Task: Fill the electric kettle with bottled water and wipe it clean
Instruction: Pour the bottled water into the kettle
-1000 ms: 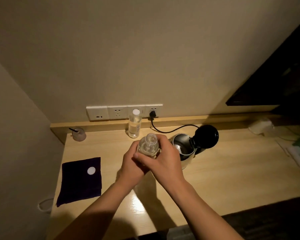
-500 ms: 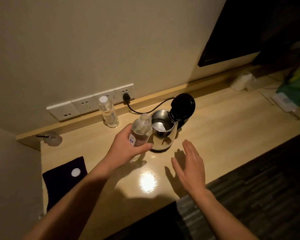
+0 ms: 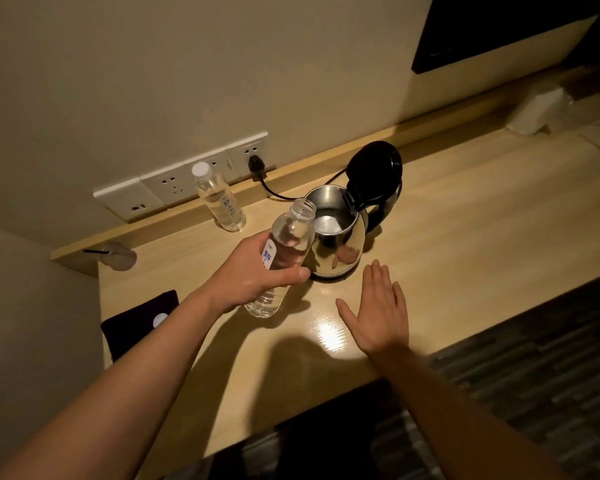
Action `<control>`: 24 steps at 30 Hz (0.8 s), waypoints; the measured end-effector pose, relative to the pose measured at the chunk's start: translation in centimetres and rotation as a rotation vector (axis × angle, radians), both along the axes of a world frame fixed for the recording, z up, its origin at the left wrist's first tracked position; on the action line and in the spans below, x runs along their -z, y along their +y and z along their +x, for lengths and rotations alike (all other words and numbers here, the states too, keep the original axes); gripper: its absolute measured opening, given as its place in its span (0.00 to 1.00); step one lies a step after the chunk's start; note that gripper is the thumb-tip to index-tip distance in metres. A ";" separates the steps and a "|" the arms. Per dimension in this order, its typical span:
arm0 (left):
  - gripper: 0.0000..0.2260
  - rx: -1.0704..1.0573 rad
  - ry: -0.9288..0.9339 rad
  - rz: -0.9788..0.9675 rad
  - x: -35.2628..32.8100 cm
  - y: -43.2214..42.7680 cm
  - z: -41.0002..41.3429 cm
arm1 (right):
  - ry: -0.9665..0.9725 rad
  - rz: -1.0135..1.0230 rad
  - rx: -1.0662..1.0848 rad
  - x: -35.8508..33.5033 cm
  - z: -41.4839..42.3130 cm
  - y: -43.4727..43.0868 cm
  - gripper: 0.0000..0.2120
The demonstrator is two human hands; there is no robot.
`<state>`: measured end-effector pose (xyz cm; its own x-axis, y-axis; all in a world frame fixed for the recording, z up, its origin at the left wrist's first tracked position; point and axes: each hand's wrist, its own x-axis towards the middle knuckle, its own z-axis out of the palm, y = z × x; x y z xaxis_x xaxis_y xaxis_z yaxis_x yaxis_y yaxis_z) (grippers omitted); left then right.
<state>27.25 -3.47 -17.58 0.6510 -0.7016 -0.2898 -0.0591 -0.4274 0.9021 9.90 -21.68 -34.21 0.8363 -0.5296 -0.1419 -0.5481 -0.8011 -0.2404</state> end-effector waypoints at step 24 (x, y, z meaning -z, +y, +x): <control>0.37 0.173 0.096 0.189 -1.3 -0.3 3.3 | 0.018 -0.012 -0.011 0.5 0.0 -0.3 0.44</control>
<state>30.56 -3.76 -16.30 0.4895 -0.7273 -0.4812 -0.0637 -0.5801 0.8121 9.87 -22.00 -34.67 0.8396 -0.5217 -0.1511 -0.5431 -0.8100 -0.2211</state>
